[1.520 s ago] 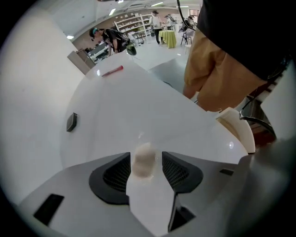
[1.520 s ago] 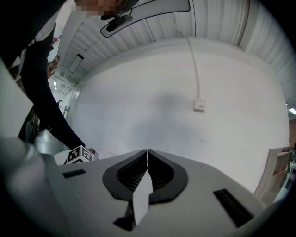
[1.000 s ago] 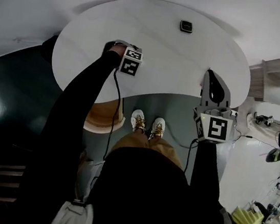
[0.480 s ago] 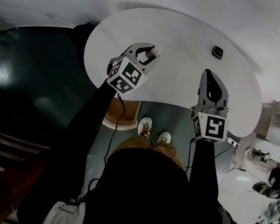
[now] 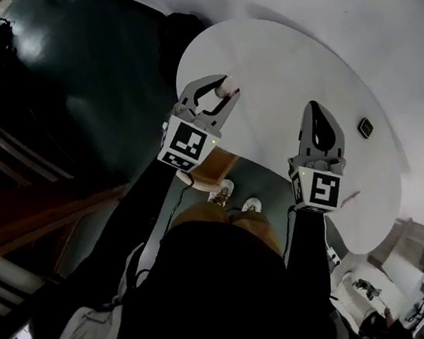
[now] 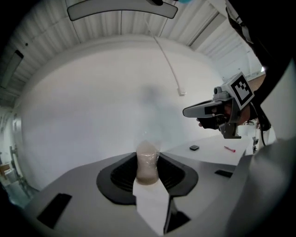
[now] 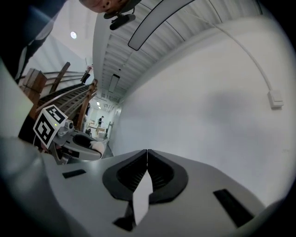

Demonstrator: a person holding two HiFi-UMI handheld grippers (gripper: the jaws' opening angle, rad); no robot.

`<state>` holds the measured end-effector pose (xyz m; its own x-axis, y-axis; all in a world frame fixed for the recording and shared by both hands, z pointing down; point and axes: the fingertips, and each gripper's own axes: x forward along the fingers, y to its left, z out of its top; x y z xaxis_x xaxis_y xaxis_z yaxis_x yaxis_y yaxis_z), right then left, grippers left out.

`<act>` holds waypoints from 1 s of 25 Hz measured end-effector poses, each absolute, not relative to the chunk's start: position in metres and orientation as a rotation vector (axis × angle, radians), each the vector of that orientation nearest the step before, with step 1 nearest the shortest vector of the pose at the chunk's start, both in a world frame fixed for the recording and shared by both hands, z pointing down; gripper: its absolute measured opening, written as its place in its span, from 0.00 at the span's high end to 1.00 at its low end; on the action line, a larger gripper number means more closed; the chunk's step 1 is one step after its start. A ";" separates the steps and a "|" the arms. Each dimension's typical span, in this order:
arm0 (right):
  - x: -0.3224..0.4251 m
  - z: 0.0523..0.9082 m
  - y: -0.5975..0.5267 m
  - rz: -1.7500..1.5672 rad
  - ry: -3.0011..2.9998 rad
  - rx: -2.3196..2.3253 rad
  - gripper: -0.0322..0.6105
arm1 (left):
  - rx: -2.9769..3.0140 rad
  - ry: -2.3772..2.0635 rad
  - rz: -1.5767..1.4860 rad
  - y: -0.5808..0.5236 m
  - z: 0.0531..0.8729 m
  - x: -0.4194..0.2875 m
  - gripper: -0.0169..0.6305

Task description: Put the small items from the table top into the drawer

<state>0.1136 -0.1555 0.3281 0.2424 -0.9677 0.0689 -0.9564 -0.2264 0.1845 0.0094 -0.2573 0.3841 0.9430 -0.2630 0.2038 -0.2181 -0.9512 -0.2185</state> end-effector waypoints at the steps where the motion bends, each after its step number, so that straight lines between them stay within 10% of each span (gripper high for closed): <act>1: 0.109 0.330 -0.163 -0.088 -1.854 2.299 0.91 | -2.902 0.410 -0.347 -0.260 0.386 0.001 0.77; 25: 0.084 0.358 -0.226 -0.051 -2.380 1.912 0.91 | -2.780 1.025 -0.493 -0.243 0.397 -0.064 0.76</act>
<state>0.0844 -0.2258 0.3576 -0.2135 -0.9758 0.0477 -0.9728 0.2169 0.0812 -0.0636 -0.2428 0.3972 0.7145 -0.6512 0.2557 -0.6060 -0.7587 -0.2389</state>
